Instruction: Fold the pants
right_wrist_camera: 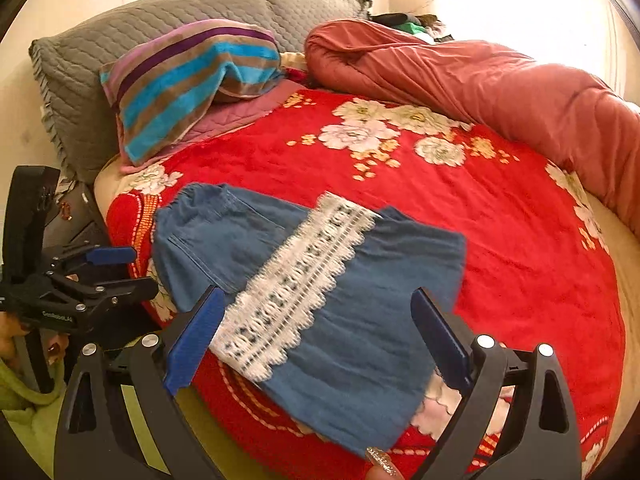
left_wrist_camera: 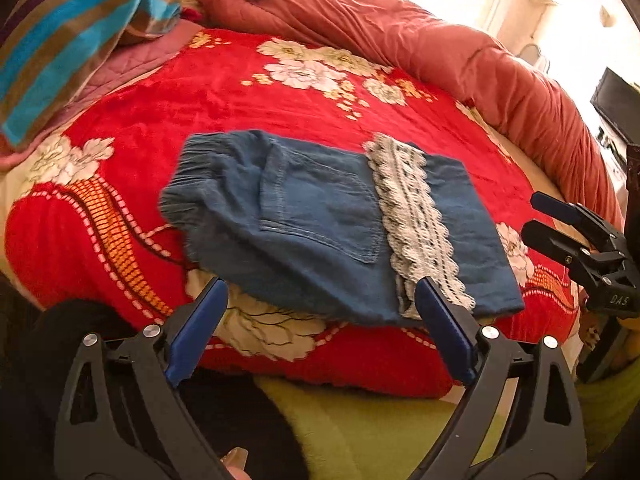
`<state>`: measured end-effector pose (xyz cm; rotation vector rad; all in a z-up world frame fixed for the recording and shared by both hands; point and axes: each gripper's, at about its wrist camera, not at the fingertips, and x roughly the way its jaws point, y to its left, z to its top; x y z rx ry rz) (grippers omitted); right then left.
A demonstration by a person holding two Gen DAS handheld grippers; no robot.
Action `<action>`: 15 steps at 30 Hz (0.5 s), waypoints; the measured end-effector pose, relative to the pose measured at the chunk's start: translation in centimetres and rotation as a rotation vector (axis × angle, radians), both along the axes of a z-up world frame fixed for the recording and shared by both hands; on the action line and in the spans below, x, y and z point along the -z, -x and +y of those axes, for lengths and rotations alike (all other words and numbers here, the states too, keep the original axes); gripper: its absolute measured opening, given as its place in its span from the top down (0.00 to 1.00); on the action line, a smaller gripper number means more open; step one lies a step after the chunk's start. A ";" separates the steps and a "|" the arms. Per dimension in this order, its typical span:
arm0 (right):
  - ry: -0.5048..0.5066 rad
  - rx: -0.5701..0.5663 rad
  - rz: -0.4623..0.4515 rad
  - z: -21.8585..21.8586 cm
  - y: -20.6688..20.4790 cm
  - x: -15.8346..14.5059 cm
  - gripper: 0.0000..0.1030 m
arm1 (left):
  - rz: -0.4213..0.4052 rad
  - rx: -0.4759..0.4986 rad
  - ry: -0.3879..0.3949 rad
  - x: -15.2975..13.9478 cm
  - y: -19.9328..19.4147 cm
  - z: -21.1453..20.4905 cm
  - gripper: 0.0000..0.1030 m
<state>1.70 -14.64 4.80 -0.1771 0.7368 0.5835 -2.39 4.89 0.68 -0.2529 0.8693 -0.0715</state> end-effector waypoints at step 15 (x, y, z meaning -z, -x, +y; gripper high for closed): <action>0.018 -0.128 0.046 6.3 -2.7 -0.3 0.09 | 0.042 -0.116 0.171 2.3 0.3 5.7 0.14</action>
